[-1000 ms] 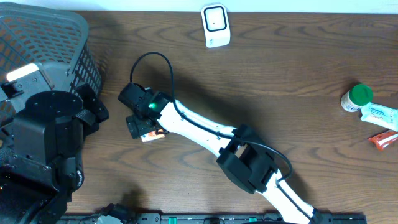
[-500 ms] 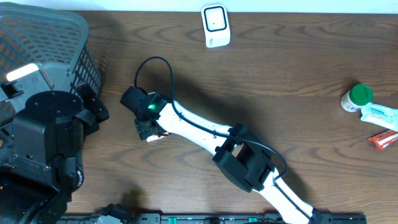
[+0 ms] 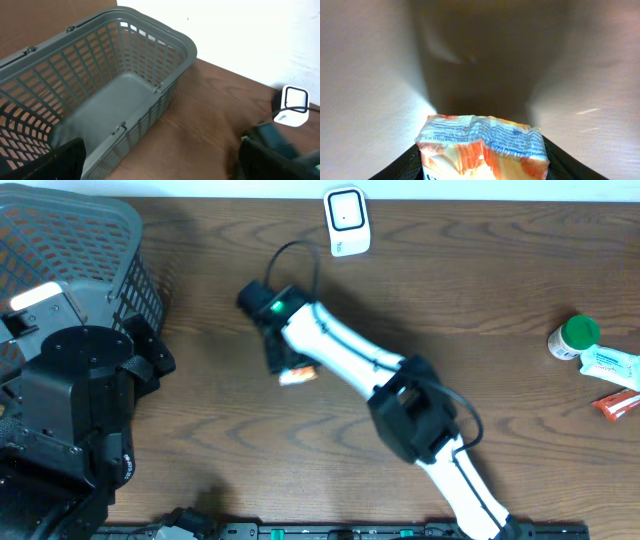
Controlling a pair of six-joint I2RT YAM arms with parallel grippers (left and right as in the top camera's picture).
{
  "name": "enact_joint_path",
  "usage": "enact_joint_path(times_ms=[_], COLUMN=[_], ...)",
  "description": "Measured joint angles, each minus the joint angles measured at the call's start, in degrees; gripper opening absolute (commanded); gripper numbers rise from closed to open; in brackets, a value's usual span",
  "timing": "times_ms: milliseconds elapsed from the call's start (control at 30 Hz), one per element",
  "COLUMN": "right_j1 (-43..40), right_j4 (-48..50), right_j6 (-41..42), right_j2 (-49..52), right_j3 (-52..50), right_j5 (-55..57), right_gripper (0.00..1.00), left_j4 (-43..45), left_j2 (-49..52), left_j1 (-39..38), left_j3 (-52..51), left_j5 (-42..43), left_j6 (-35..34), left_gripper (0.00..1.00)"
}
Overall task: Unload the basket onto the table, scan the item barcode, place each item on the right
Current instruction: 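Lift the Kleenex box and carry it toward the white scanner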
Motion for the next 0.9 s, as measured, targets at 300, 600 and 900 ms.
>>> enact_joint_path(times_ms=[300, 600, 900], right_j1=[-12.7, -16.0, -16.5], right_j4=[-1.2, -5.3, -19.1], right_j6=[-0.9, -3.8, -9.0], right_j2=[0.0, 0.0, 0.0], right_j3=[0.1, 0.1, 2.0], right_j5=[3.1, 1.5, -0.4], right_gripper=[0.58, 0.99, 0.99], left_j4=[0.0, 0.0, 0.0], left_j2=[0.0, 0.0, 0.0], left_j1=[0.0, 0.0, 0.0], left_j3=[0.0, 0.0, 0.0], left_j5=[0.0, 0.0, 0.0], left_j6=[0.0, 0.0, 0.0], left_gripper=[0.98, 0.98, 0.98])
